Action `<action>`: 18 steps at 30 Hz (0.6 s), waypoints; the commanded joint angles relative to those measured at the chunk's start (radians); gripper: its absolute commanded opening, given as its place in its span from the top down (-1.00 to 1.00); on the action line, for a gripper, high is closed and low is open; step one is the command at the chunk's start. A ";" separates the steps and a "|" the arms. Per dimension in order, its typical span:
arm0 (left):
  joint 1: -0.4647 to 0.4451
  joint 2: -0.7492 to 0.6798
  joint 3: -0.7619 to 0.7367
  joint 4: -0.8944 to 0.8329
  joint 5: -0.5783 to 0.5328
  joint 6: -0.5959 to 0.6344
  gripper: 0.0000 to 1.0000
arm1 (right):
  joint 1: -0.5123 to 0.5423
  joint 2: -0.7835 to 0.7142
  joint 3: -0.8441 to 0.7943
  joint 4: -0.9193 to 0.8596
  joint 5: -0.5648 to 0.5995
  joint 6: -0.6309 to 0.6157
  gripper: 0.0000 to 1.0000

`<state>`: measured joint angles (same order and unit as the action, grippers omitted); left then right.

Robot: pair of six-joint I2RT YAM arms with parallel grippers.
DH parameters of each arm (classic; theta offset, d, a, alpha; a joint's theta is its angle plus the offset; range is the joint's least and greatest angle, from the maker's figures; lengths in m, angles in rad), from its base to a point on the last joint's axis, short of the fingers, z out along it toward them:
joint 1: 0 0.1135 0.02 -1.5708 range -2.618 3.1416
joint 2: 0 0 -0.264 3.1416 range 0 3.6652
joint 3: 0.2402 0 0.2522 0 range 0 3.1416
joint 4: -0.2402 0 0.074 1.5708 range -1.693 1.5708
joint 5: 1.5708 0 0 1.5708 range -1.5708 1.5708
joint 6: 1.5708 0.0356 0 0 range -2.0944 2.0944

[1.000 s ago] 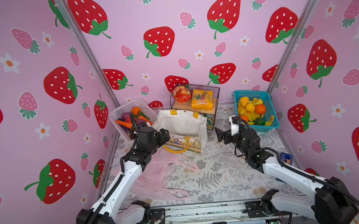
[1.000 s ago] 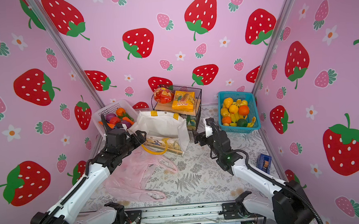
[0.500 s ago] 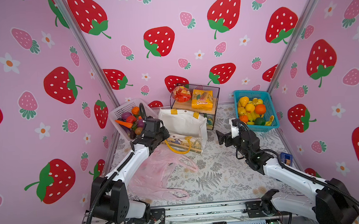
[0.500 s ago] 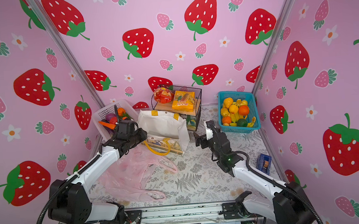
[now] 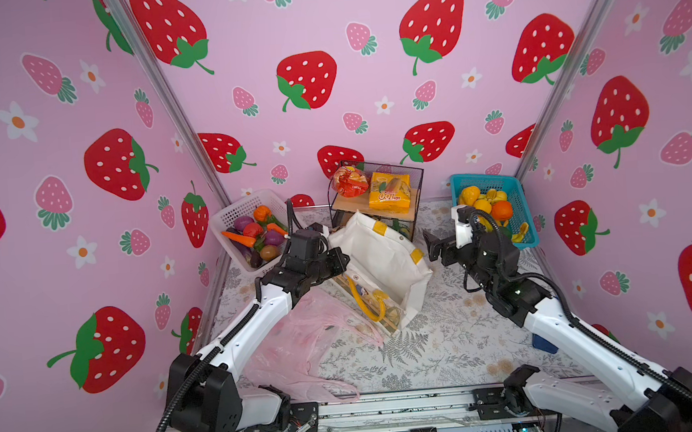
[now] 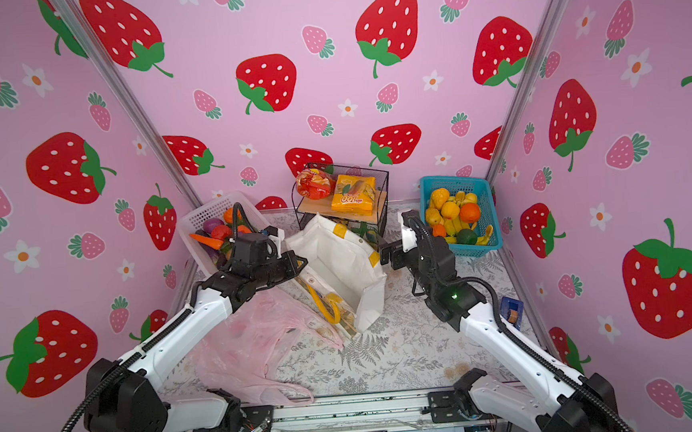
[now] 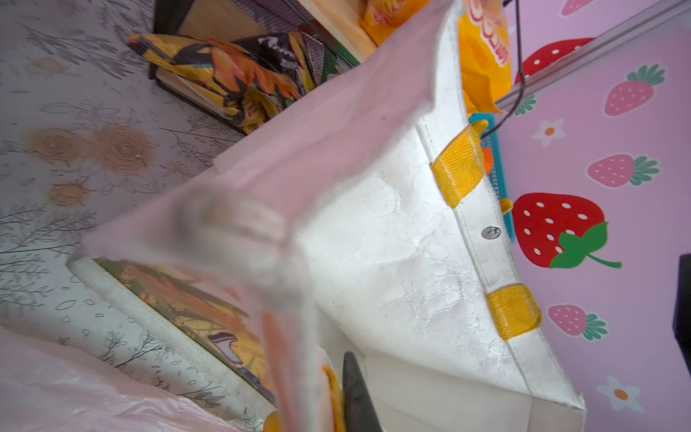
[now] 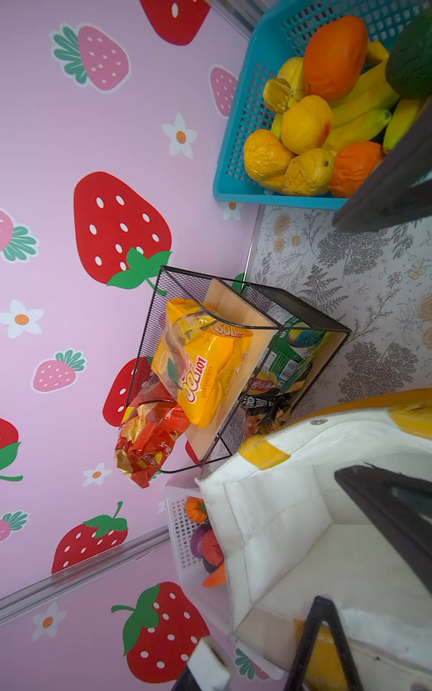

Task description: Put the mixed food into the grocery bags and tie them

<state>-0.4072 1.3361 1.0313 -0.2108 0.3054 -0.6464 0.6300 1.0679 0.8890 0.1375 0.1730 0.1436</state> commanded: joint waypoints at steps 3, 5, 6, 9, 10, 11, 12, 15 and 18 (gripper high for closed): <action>-0.038 0.019 0.028 0.105 0.083 -0.005 1.00 | -0.002 0.163 0.161 -0.219 -0.103 -0.036 -0.89; -0.053 0.033 0.037 0.124 0.100 -0.014 1.00 | -0.003 0.223 0.211 -0.272 -0.109 -0.043 -0.86; -0.060 0.040 0.042 0.130 0.110 -0.017 1.00 | -0.002 0.251 0.234 -0.295 -0.114 -0.052 -0.86; -0.082 0.063 0.060 0.145 0.137 -0.023 1.00 | -0.003 0.315 0.273 -0.339 -0.126 -0.065 -0.82; -0.088 0.073 0.068 0.145 0.143 -0.022 1.00 | -0.002 0.331 0.273 -0.341 -0.135 -0.065 -0.79; -0.094 0.080 0.075 0.145 0.148 -0.022 1.00 | -0.003 0.342 0.271 -0.344 -0.139 -0.065 -0.75; -0.101 0.089 0.082 0.145 0.153 -0.020 1.00 | -0.003 0.352 0.270 -0.351 -0.128 -0.063 -0.68; -0.117 0.109 0.103 0.145 0.164 -0.016 1.00 | -0.003 0.359 0.245 -0.362 -0.059 -0.068 -0.48; -0.132 0.131 0.122 0.145 0.175 -0.003 1.00 | -0.007 0.341 0.206 -0.365 -0.018 -0.067 -0.27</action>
<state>-0.5255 1.4620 1.0847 -0.1261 0.4332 -0.6579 0.6296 1.4338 1.1233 -0.1959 0.1009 0.0818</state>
